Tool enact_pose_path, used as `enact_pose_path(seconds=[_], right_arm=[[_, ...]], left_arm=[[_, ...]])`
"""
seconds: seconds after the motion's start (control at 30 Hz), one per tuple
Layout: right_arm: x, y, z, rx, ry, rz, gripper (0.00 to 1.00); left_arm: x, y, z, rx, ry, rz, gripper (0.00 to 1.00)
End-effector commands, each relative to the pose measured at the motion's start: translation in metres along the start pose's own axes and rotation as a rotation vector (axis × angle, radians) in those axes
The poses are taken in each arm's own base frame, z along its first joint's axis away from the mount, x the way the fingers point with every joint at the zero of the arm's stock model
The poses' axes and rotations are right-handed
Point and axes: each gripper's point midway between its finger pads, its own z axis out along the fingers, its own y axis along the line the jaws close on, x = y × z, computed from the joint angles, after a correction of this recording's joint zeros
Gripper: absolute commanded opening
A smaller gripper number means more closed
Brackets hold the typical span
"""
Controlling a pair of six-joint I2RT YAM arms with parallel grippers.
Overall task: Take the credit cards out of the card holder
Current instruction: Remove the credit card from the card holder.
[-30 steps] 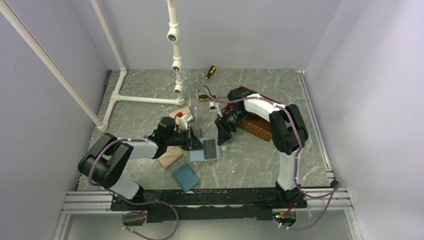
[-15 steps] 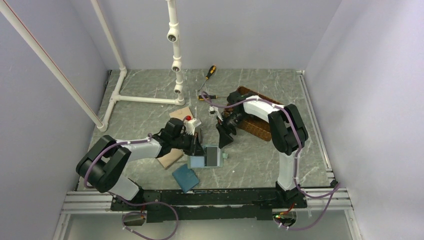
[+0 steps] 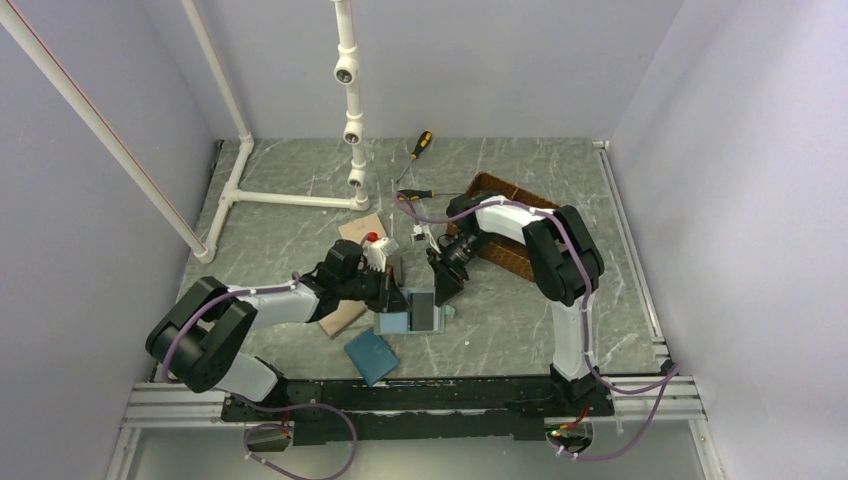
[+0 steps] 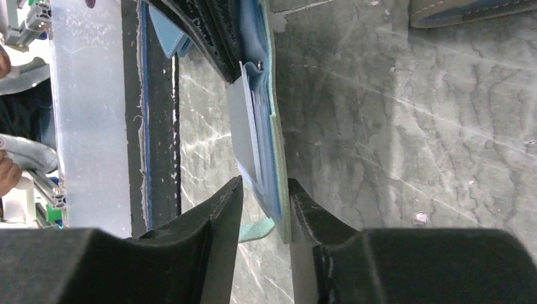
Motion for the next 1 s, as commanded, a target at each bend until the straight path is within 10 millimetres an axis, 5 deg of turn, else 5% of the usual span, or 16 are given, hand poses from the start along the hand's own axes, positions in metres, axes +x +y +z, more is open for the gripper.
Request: enact_pose_path(seconds=[0.0,0.13,0.23,0.97], right_arm=[[-0.014,0.008,-0.003,-0.035,-0.028,-0.053,0.28],[-0.013,0.008,-0.004,-0.030,-0.022,-0.054,0.07],[-0.012,0.008,-0.005,-0.029,-0.013,-0.053,0.00],[-0.005,0.001,-0.003,-0.021,0.020,-0.006,0.00]], left_arm=[[-0.012,-0.007,-0.003,0.016,-0.065,0.036,0.00],[-0.010,-0.005,-0.004,0.003,-0.078,0.029,0.00],[-0.009,-0.005,-0.007,0.000,-0.087,0.024,0.00],[-0.006,0.007,-0.029,0.009,-0.132,-0.051,0.00]])
